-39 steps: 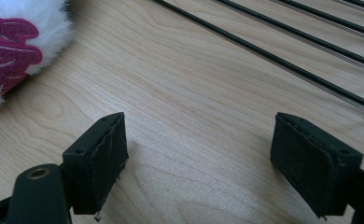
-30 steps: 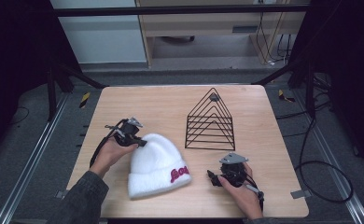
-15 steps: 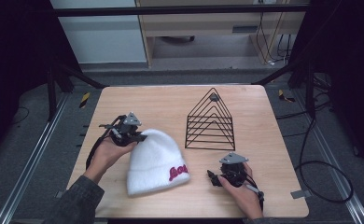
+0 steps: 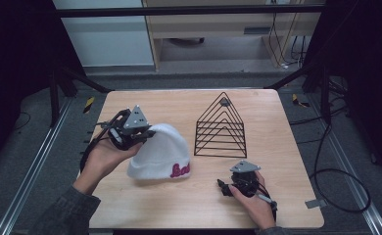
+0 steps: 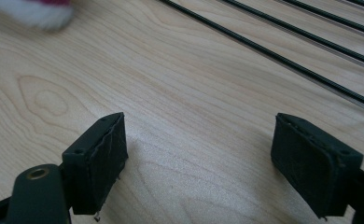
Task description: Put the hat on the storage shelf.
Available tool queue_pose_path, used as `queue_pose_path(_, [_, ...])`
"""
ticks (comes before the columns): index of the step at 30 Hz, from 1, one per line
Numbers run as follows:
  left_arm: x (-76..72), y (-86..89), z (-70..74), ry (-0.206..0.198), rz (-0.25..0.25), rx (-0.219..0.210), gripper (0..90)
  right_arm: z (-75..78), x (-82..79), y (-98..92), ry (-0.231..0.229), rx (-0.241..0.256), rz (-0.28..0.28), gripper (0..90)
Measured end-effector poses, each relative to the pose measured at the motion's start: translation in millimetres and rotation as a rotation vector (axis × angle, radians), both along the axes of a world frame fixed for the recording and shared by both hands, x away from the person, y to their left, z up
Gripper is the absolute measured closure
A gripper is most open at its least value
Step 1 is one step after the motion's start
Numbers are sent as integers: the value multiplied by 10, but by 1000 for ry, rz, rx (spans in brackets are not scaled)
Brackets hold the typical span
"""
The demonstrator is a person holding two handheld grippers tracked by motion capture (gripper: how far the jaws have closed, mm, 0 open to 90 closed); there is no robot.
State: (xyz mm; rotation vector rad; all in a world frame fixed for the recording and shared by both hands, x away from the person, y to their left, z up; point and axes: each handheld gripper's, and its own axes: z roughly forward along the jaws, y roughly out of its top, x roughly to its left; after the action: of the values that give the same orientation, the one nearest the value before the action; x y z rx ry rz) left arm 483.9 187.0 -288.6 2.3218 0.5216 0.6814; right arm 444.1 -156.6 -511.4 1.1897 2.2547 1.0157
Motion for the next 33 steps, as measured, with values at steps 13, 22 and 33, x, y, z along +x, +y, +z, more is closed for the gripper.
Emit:
queue_pose_path(13, [-62,-43,493,-81,-30,-65,822,256,-192,-118,-99,62,0,255])
queue_pose_path(22, [-86,-186,611,-113,-61,-110,822,573,-292,-80,-179,75,42,278])
queue_pose_path(33, [-82,-377,801,-138,-96,-148,822,751,-343,-122,-230,100,39,416])
